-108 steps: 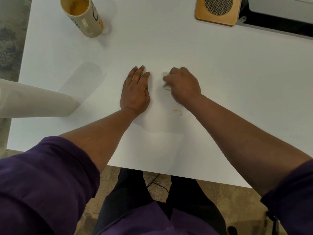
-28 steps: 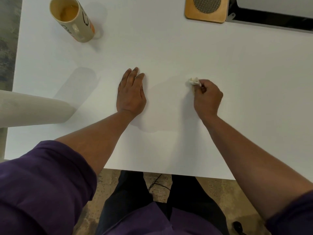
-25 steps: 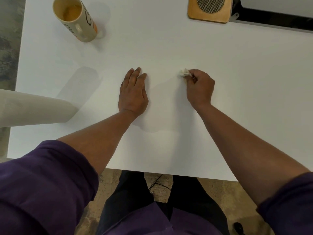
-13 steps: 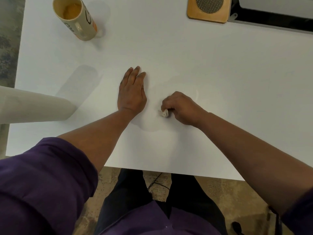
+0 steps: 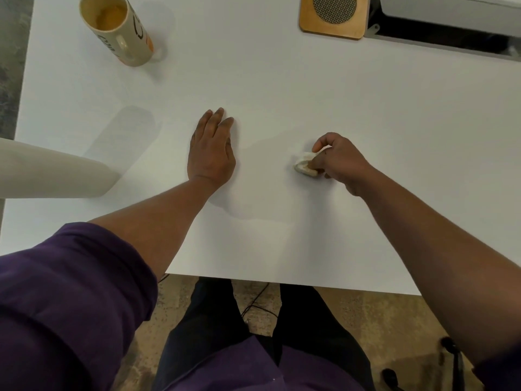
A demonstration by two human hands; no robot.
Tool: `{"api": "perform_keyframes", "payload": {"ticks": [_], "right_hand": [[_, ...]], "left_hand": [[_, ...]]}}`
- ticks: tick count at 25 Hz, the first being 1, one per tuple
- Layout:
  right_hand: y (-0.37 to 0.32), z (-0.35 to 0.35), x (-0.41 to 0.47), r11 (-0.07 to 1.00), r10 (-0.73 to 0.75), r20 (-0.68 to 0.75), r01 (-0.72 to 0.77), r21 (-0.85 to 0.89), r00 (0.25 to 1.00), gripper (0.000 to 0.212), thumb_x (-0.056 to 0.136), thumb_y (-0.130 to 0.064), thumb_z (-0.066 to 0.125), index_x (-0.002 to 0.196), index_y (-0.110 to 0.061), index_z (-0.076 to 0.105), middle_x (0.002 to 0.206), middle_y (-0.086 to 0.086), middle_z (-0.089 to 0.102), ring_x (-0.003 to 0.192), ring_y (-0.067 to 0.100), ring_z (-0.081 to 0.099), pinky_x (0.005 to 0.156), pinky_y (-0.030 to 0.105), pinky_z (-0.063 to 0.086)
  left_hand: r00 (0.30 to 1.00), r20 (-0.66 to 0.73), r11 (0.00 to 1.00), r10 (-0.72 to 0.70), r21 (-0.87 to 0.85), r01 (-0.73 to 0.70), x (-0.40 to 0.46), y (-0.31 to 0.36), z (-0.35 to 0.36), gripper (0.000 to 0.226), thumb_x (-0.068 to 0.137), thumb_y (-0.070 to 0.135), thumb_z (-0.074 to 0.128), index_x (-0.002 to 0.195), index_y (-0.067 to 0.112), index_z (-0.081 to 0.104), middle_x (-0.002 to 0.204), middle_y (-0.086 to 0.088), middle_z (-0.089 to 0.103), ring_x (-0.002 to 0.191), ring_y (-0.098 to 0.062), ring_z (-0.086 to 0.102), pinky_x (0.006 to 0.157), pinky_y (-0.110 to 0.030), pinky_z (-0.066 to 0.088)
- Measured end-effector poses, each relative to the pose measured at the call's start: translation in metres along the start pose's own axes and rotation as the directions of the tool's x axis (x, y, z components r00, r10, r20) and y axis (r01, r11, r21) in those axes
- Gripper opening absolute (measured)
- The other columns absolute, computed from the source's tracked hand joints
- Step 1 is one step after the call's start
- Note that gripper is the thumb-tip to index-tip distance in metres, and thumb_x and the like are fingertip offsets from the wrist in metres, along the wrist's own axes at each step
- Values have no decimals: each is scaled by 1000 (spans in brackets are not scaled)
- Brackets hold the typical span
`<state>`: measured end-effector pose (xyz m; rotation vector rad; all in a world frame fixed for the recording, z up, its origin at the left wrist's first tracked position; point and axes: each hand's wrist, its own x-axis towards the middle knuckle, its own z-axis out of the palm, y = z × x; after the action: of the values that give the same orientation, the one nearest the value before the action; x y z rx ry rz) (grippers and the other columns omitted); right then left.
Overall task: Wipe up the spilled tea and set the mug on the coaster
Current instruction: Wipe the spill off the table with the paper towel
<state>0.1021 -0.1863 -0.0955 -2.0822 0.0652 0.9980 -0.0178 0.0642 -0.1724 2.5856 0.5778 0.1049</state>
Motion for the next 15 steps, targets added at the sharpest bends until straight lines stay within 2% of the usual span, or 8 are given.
{"api": "perform_keyframes", "payload": {"ticks": [1, 3, 6, 8, 11, 13, 15], "right_hand": [[2, 5, 2, 999, 39, -96, -41, -16, 995, 23, 76, -3, 68, 87, -19, 56, 78, 4, 60, 66, 18, 54, 44, 18, 42], [5, 14, 2, 997, 64, -237, -74, -34, 969, 21, 72, -7, 67, 83, -19, 54, 77, -1, 56, 66, 17, 52, 48, 22, 41], [6, 24, 1, 973, -50, -344, -32, -228, 938, 13, 70, -11, 61, 80, -20, 60, 72, -9, 58, 66, 14, 54, 53, 25, 39], [4, 28, 0, 924, -152, -323, 19, -382, 934, 18, 73, -10, 54, 77, -22, 67, 76, -10, 66, 69, 16, 59, 54, 23, 38], [5, 29, -2, 801, -260, -232, 75, -594, 937, 24, 78, -13, 48, 77, -21, 71, 84, 1, 72, 72, 23, 60, 61, 28, 42], [6, 32, -7, 739, -296, -177, 108, -665, 939, 21, 78, -26, 48, 71, -16, 64, 78, 4, 68, 69, 26, 59, 62, 32, 47], [9, 38, -13, 677, -327, -106, 155, -720, 939, 18, 77, -32, 53, 69, -16, 54, 81, 4, 59, 70, 27, 54, 61, 33, 45]], "left_hand": [[1000, -1, 1000, 1, -1, -1, 0, 0, 0, 43, 102, 15, 37, 142, 15, 53, 160, -6, 41, 152, -27, 27, 123, -39, 23], [1000, -3, 1000, 1, -3, -1, 0, -1, 0, 43, 102, 14, 38, 142, 15, 53, 159, -6, 42, 152, -27, 27, 123, -40, 24], [1000, -7, 1000, 5, -4, -5, 0, -1, -1, 43, 102, 15, 38, 142, 14, 54, 159, -7, 42, 151, -28, 28, 122, -41, 26], [1000, -8, 1000, 9, -3, -9, 0, 0, 0, 43, 102, 15, 38, 142, 14, 54, 159, -7, 42, 151, -28, 28, 122, -41, 25], [1000, -12, 1000, 12, -9, -12, 0, 0, 0, 42, 102, 16, 38, 141, 14, 54, 158, -7, 43, 151, -28, 29, 122, -41, 25], [1000, -10, 1000, 8, -15, -8, 0, 0, -1, 42, 103, 16, 37, 141, 14, 54, 159, -7, 42, 151, -28, 28, 123, -40, 24], [1000, -10, 1000, 6, -21, -6, 0, 0, -1, 42, 103, 17, 37, 142, 14, 54, 159, -6, 42, 152, -27, 27, 123, -39, 23]]}}
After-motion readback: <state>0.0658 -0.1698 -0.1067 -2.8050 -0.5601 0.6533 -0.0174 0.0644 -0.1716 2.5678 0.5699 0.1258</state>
